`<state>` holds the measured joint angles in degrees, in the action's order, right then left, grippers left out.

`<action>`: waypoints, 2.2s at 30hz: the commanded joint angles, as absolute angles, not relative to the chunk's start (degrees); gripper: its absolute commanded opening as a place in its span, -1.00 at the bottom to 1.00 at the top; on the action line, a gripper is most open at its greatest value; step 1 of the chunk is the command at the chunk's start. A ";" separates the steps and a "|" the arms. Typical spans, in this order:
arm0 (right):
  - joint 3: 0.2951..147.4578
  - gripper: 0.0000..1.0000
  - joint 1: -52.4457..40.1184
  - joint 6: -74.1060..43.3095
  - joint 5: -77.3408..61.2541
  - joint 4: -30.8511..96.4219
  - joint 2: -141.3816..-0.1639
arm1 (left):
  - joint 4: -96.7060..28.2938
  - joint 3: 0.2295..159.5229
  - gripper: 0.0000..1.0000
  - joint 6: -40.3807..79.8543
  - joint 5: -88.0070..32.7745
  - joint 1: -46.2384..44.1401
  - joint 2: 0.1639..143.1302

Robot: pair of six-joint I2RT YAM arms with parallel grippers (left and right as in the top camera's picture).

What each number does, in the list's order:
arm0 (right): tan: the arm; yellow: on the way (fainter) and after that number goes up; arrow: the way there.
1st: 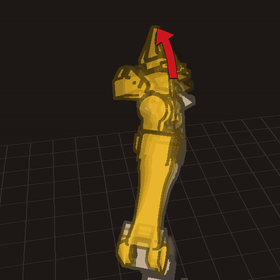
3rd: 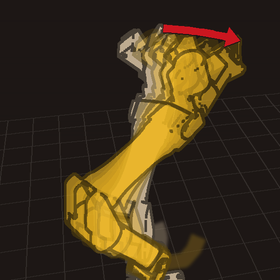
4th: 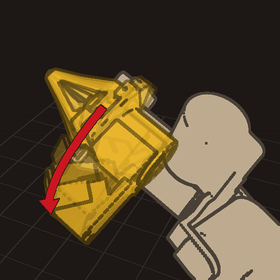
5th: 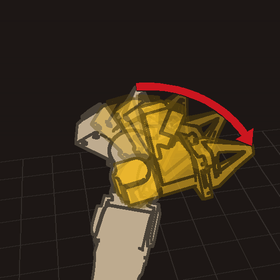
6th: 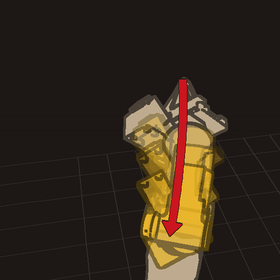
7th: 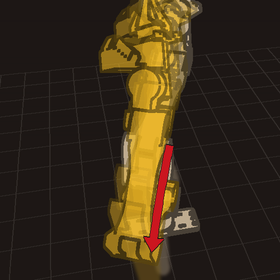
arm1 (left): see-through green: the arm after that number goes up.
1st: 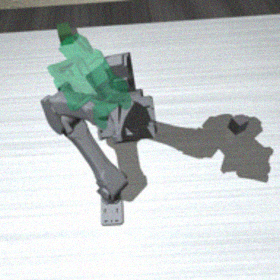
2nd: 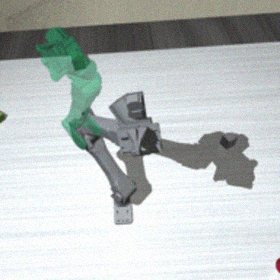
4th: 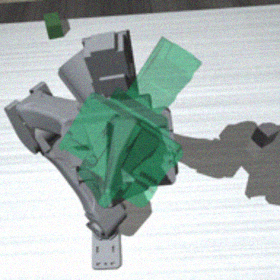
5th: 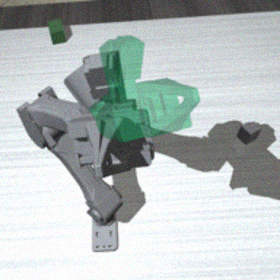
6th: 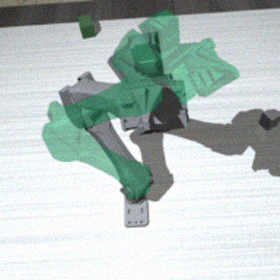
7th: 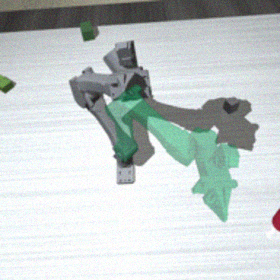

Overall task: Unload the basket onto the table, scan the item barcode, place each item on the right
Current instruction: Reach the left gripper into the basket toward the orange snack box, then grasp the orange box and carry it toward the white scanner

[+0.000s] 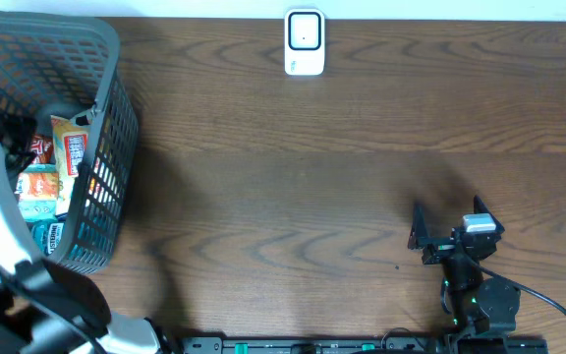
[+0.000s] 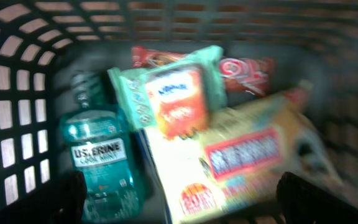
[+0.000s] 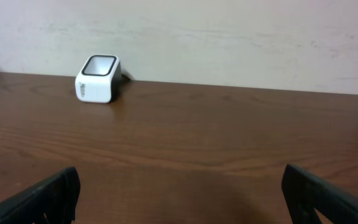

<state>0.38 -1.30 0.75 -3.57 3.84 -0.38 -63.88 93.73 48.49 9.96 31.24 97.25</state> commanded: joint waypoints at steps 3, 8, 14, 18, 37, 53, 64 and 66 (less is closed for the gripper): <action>0.32 0.99 -1.21 1.56 -3.33 4.08 -0.40 | -63.05 92.84 0.93 54.74 17.72 31.38 102.69; 0.32 0.99 -1.21 1.58 -3.33 4.08 -0.40 | -61.23 92.84 0.86 54.78 21.21 31.20 106.89; 0.32 0.99 -1.21 1.58 -3.33 4.08 -0.40 | -58.85 91.70 0.85 54.87 23.62 30.68 110.32; 0.32 0.98 -1.21 1.58 -3.33 4.08 -0.40 | -54.41 87.85 0.86 55.20 23.64 30.55 110.96; 0.32 0.99 -1.21 1.56 -3.33 4.08 -0.40 | -44.42 80.12 -0.10 52.31 23.64 30.57 110.87; 0.32 0.99 -1.21 1.58 -3.33 4.08 -0.40 | -44.05 81.25 -0.17 48.53 16.91 30.52 92.44; 0.32 0.98 -1.21 1.56 -3.33 4.08 -0.40 | -38.22 81.34 -0.17 48.73 -16.08 27.77 68.25; 0.32 0.99 -1.21 1.58 -3.33 4.08 -0.40 | -37.95 81.34 -0.17 48.75 -19.07 24.14 65.56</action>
<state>0.38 -1.30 0.75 -3.60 3.86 -0.38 -38.26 80.51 49.25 -7.60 28.08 68.23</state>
